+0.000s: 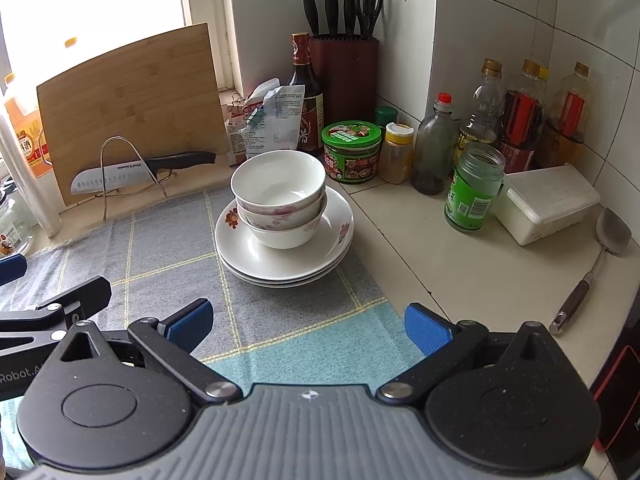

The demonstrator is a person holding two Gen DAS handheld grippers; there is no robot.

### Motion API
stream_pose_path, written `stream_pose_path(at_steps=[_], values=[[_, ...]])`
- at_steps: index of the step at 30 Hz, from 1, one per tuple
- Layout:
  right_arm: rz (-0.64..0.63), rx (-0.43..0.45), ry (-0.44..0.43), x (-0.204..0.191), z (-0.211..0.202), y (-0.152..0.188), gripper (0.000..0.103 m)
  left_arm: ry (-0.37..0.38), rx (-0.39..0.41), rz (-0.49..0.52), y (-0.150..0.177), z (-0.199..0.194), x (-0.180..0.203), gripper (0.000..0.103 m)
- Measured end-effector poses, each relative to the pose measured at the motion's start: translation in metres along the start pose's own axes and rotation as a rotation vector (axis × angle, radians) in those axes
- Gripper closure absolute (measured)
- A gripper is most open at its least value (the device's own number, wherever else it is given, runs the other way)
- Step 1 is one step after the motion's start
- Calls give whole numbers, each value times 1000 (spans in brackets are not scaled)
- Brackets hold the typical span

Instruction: Organize plates and bowls

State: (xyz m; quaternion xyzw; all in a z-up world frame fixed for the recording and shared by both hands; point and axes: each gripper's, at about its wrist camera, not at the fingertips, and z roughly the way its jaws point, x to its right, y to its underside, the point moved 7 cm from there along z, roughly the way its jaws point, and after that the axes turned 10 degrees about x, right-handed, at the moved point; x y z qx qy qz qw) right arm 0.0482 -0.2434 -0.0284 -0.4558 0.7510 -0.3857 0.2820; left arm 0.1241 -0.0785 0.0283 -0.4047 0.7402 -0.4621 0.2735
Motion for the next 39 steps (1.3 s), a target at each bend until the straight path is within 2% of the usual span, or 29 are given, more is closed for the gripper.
stream_pose_path(at_steps=[39], values=[[-8,-1,24,2,-2,-2,0,2,-3,-2,0,-1,2,1]])
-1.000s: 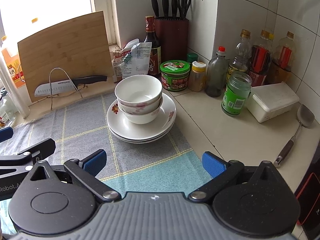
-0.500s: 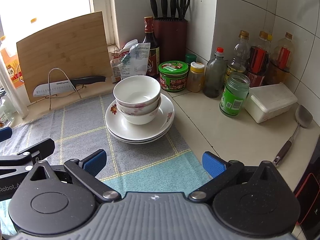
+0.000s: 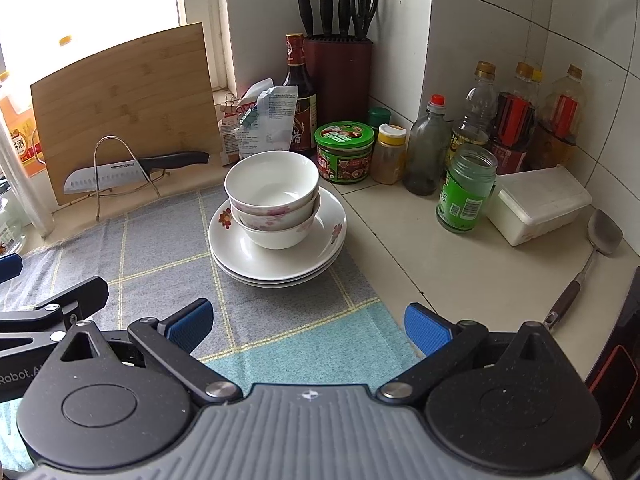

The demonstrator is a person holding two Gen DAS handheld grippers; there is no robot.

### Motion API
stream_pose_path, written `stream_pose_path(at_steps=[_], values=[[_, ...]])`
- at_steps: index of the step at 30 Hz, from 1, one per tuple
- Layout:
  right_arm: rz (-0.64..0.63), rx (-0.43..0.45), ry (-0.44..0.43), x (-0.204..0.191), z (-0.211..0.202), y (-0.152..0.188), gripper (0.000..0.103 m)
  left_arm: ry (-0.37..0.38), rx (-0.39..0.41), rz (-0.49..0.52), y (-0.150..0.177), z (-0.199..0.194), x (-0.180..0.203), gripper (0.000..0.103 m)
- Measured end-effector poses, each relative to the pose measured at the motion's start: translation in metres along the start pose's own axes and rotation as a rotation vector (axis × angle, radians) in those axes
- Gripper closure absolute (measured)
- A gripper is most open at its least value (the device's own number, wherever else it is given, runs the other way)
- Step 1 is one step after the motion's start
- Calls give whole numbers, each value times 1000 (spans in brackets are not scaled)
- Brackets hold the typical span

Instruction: Organize plates and bowls

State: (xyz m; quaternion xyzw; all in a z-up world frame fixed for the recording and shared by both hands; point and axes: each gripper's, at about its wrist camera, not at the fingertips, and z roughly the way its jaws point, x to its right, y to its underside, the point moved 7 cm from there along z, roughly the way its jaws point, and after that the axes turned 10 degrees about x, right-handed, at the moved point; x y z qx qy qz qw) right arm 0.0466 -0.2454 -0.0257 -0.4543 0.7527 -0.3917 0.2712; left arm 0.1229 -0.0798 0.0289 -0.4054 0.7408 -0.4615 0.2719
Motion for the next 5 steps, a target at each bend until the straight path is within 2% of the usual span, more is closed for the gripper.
stream_pose_path(at_steps=[5], values=[[-4,2,10,-1,-2,0,0,4,-2,1,-1,0,0,1]])
